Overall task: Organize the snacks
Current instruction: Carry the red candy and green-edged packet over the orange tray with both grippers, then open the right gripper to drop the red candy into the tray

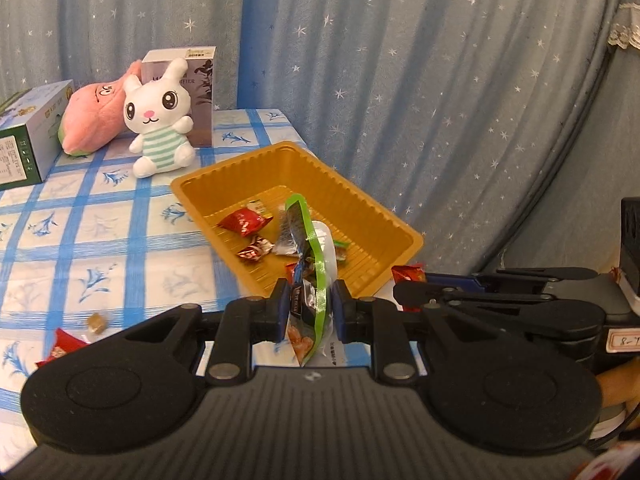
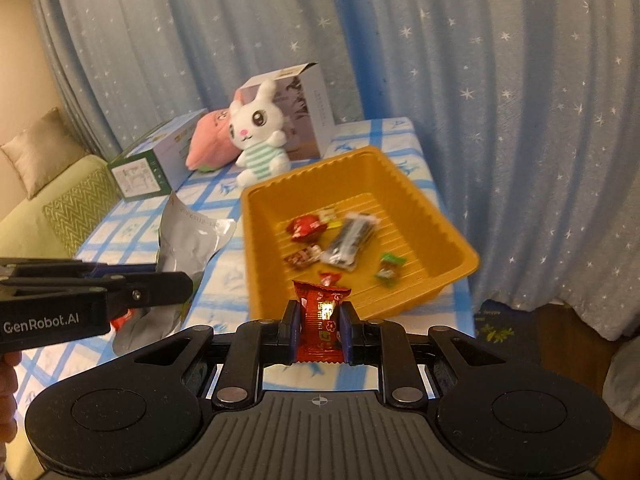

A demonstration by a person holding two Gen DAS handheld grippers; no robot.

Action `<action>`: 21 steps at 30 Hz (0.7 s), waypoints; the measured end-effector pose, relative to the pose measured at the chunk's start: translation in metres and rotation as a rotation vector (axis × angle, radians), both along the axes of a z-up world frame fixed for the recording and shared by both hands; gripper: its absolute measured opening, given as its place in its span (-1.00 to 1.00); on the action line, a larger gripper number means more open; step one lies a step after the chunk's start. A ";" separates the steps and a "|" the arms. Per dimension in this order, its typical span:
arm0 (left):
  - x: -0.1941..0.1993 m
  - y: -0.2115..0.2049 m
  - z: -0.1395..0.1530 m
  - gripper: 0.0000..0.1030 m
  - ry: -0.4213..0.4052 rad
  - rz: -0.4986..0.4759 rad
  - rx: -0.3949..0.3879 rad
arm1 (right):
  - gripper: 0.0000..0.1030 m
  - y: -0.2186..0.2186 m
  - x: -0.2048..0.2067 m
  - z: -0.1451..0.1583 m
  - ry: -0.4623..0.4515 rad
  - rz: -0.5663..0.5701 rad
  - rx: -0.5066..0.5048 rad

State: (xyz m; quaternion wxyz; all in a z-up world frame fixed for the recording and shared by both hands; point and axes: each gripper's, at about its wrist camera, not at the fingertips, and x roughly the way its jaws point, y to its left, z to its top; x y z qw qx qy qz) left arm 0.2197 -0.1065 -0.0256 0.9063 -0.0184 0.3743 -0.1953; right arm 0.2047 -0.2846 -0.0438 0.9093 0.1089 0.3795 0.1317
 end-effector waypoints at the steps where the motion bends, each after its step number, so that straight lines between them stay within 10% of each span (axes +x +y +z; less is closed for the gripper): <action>1: 0.003 -0.004 0.000 -0.61 0.001 0.006 -0.003 | -0.60 -0.004 0.004 0.000 -0.001 0.000 0.002; 21: 0.076 -0.033 -0.021 -0.61 0.080 0.193 0.006 | -0.60 -0.033 0.084 -0.010 0.004 0.052 0.020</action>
